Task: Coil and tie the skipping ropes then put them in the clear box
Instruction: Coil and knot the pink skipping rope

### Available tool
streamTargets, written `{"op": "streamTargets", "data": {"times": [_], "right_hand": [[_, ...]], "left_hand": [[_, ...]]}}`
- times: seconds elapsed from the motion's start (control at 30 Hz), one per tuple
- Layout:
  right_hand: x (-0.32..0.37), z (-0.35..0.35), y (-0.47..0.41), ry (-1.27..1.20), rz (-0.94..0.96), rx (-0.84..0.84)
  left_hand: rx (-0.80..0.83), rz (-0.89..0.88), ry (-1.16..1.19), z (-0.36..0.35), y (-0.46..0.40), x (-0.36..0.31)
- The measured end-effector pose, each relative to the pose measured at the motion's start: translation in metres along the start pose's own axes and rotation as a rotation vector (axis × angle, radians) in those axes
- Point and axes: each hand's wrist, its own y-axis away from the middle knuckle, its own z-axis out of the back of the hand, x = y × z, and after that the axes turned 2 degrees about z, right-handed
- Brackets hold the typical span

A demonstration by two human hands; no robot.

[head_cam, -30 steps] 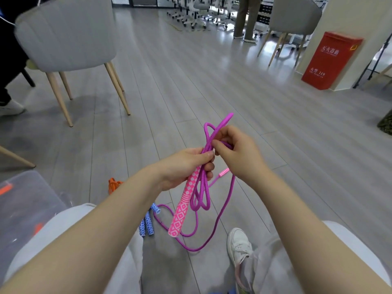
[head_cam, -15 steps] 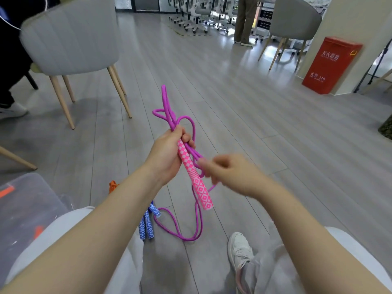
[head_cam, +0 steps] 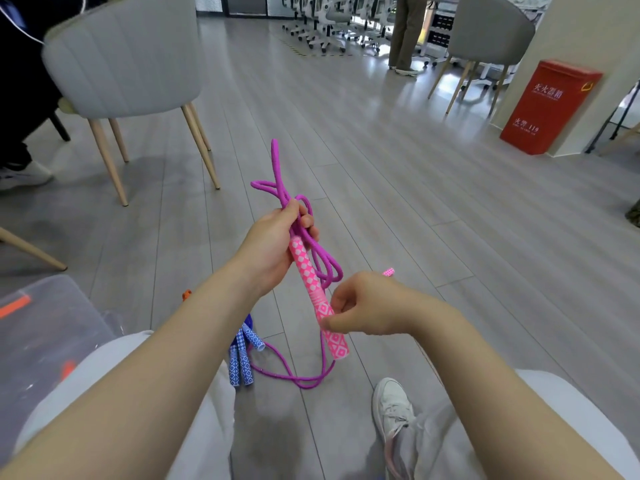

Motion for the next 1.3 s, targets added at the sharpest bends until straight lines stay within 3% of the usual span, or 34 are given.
{"op": "streamTargets", "data": {"times": [0.1,0.2,0.3,0.37,0.43,0.53,0.6,0.7,0.8,0.9,1.0,1.13,1.3], "right_hand": [[-0.001,-0.004,0.0,0.099,0.003,0.088],[-0.013,0.007,-0.003,0.023,-0.06,0.079],[-0.037,0.022,-0.01,-0.006,-0.204,-0.273],[-0.042,0.019,-0.013,-0.204,-0.155,-0.446],[-0.037,0.011,-0.015,-0.41,-0.009,-0.359],[-0.034,0.004,-0.017,-0.45,0.068,-0.184],[-0.033,0.007,-0.015,-0.53,0.056,-0.102],[-0.037,0.011,-0.011,-0.652,0.04,-0.017],[-0.036,0.016,-0.011,-0.633,0.003,-0.124],[-0.022,0.018,-0.012,-0.713,0.032,-0.34],[-0.003,0.013,-0.012,-0.74,0.119,-0.486],[0.005,0.002,-0.011,-0.376,0.179,-0.593],[0.005,0.003,-0.004,-0.107,0.212,-0.596]], "left_hand": [[0.029,0.023,0.017,-0.001,0.001,0.002],[0.113,0.046,0.014,-0.007,0.006,0.003],[0.221,0.087,-0.027,-0.01,0.012,-0.001],[0.321,0.136,-0.054,-0.011,0.017,-0.001],[0.414,0.164,-0.08,-0.012,0.021,-0.001],[0.46,0.147,-0.059,-0.01,0.024,-0.004],[0.386,0.088,0.021,-0.008,0.019,-0.009],[0.132,-0.081,0.25,0.007,0.004,-0.021],[-0.11,-0.197,0.435,0.031,-0.01,-0.035],[-0.243,-0.22,0.071,0.035,-0.012,-0.029],[-0.17,-0.12,-0.272,0.016,-0.002,-0.004],[0.049,0.043,-0.305,-0.008,0.013,0.016],[0.095,-0.079,-0.588,-0.015,0.02,0.019]]}}
